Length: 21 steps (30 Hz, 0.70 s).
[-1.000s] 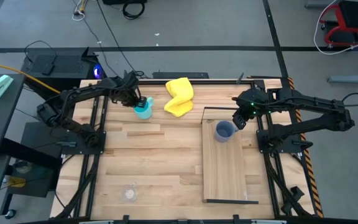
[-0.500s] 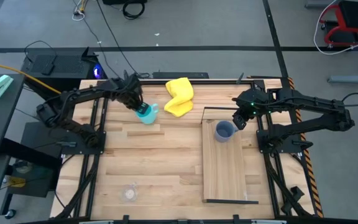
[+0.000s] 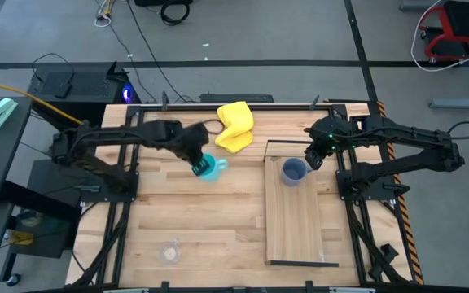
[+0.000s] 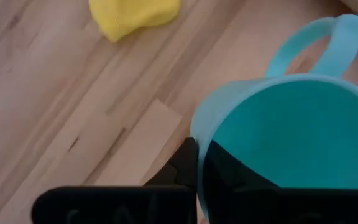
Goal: Stack small to large cups/mugs on shelf
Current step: Put the blue mug on the shelf
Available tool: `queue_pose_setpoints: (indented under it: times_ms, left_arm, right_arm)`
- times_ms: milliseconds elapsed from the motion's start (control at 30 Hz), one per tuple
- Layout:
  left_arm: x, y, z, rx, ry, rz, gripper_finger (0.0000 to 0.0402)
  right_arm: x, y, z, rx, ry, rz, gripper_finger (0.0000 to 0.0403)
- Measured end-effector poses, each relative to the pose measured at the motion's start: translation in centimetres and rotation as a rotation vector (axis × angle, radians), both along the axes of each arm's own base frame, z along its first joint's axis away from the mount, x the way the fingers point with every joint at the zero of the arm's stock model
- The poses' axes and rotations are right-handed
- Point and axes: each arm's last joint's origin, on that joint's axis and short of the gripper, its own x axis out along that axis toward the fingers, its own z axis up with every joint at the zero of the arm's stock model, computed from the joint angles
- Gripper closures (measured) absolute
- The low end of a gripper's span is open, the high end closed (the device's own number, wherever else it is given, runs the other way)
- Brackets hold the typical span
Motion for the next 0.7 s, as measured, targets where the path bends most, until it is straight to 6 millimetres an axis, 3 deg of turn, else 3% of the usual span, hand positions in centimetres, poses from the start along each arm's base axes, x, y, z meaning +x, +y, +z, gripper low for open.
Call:
queue_pose_setpoints:
  times_ms: [200,700]
  left_arm:
    - [3.2,-3.1,-1.1,0.016,0.057,-0.07,0.0389]
    - [12.1,-6.2,-1.0,0.062,0.157,-0.305,0.039]
  right_arm:
    - [0.4,0.7,0.2,-0.001,-0.031,0.043,0.0329]
    - [0.7,3.4,0.3,0.026,-0.055,0.188,0.0329]
